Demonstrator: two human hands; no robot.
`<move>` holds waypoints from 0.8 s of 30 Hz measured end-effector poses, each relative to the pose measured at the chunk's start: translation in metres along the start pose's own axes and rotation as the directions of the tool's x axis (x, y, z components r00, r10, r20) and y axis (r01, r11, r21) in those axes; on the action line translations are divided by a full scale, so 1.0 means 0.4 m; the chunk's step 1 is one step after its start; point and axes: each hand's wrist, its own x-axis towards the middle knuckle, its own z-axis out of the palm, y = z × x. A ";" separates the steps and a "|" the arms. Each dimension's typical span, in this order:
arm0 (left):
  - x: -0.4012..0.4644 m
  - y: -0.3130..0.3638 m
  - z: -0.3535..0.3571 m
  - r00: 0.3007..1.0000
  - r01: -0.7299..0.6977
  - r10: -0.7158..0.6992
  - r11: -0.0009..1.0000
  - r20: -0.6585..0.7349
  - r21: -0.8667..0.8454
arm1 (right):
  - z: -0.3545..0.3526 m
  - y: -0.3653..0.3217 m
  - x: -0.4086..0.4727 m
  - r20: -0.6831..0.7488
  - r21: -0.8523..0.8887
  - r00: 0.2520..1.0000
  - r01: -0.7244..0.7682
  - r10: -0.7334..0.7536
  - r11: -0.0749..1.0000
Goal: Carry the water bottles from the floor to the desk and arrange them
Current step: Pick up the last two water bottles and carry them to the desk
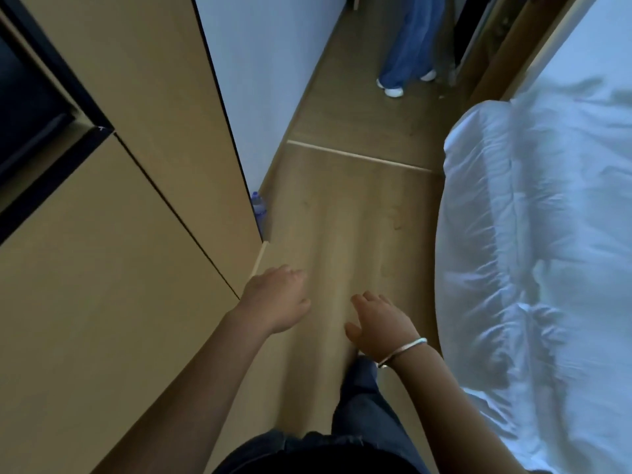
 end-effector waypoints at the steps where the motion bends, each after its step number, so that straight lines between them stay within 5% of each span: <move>1: 0.038 0.007 -0.013 1.000 0.006 -0.006 1.000 -0.003 -0.015 | -0.022 0.020 0.035 0.001 -0.007 1.000 0.008 -0.008 1.000; 11: 0.492 0.081 -0.162 0.978 0.210 -0.209 0.975 0.017 -0.075 | -0.312 0.254 0.480 0.066 -0.136 0.975 0.220 -0.213 0.966; 24: 0.838 -0.059 -0.248 0.877 0.471 -0.478 0.833 0.051 -0.292 | -0.528 0.259 0.979 0.259 -0.185 0.886 0.436 -0.385 0.881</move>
